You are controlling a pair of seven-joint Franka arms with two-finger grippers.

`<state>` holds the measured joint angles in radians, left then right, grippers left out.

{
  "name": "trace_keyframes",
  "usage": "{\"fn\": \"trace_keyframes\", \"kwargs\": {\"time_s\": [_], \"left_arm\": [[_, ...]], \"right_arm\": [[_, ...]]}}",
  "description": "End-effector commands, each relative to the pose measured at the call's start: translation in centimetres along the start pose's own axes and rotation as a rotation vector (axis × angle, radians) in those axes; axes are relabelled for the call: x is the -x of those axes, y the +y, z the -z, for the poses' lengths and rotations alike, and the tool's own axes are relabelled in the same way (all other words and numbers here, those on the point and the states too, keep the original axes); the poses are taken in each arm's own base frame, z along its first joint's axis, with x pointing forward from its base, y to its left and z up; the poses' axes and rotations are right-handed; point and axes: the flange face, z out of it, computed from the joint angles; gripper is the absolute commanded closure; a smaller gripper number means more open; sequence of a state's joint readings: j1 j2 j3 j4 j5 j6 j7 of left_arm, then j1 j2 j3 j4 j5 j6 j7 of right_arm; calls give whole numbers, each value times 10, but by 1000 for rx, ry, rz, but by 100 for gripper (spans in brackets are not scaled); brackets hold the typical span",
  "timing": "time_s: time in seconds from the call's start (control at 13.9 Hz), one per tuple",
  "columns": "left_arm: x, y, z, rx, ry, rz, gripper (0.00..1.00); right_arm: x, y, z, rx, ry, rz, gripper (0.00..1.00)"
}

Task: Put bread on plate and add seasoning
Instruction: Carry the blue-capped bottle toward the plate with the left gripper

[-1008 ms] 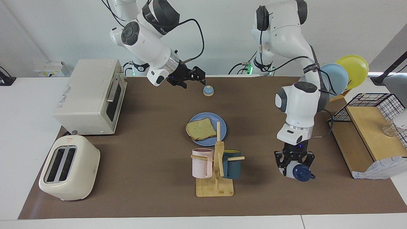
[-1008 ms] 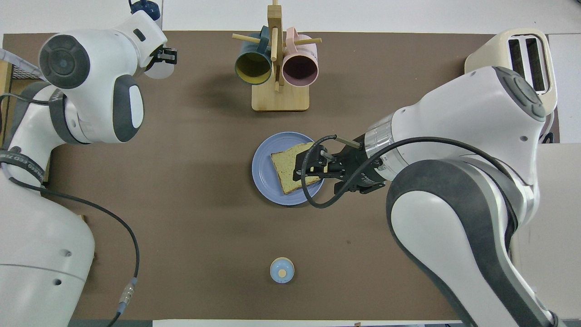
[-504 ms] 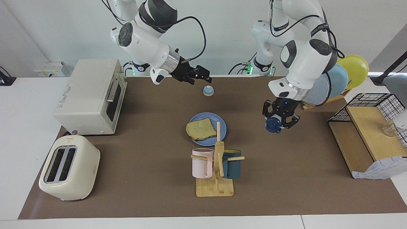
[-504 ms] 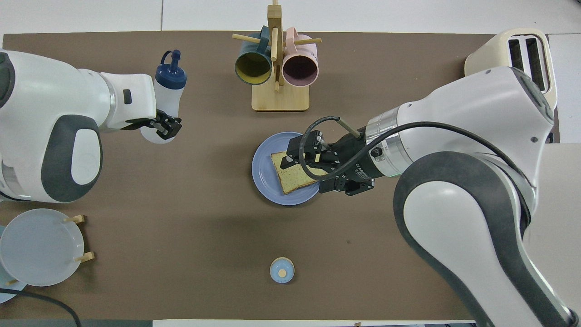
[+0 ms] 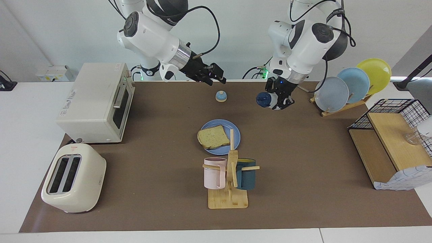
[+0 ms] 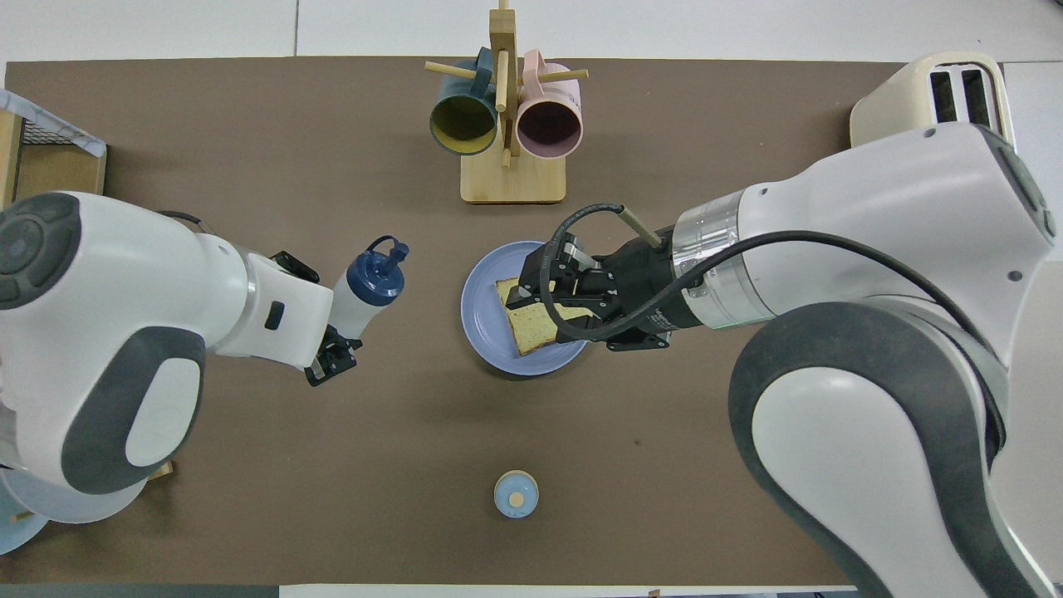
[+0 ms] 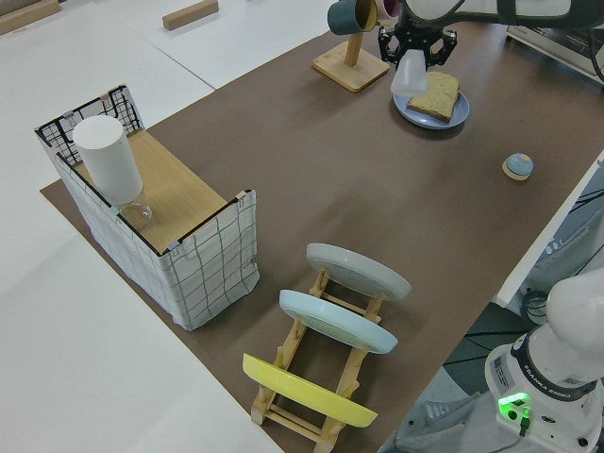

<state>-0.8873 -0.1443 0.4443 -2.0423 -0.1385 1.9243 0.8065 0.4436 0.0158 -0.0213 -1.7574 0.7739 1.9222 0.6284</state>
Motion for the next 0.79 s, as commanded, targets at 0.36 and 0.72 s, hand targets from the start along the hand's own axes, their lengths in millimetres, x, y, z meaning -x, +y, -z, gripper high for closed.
{"fn": "trace_keyframes", "kwargs": {"time_s": [0.36,0.72], "left_arm": [[15,52,-6,-10,49,-113,100],[16,54,-7,-15,60,-113,100]], "right_arm": [[35,-32,-45,-92,78,10,34],[37,-33,-63,-87,96,40,48]]}}
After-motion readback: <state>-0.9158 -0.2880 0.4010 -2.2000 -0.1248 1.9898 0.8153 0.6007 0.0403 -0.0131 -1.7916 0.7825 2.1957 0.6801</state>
